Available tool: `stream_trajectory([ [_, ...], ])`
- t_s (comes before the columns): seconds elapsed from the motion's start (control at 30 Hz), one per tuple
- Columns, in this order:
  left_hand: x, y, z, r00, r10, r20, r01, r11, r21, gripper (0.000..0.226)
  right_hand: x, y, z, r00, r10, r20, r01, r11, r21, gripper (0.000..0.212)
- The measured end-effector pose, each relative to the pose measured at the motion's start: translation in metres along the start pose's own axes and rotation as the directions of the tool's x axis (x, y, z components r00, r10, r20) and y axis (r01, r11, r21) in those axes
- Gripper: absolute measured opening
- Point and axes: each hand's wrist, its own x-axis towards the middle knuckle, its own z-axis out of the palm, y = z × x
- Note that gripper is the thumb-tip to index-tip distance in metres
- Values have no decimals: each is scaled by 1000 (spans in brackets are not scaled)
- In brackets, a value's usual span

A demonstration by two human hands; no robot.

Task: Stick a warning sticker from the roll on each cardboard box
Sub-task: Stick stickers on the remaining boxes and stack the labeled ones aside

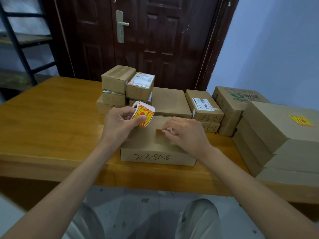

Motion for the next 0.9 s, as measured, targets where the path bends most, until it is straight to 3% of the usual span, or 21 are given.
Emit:
stream_trajectory([
  [0.33,1,-2,5,1000,-14,-2,14,998,59,24,-3,-1,2,961,190,202,-216,970,114,23],
  [0.63,-2,-2,9,1000,-19,3,19,998,65,21,0,6,1,931,200,304,-274,935,226,24],
  [0.9,-3,-1,10,1000,-23,12,22,996,83,34,2,12,-3,924,137,357,-239,935,261,22],
])
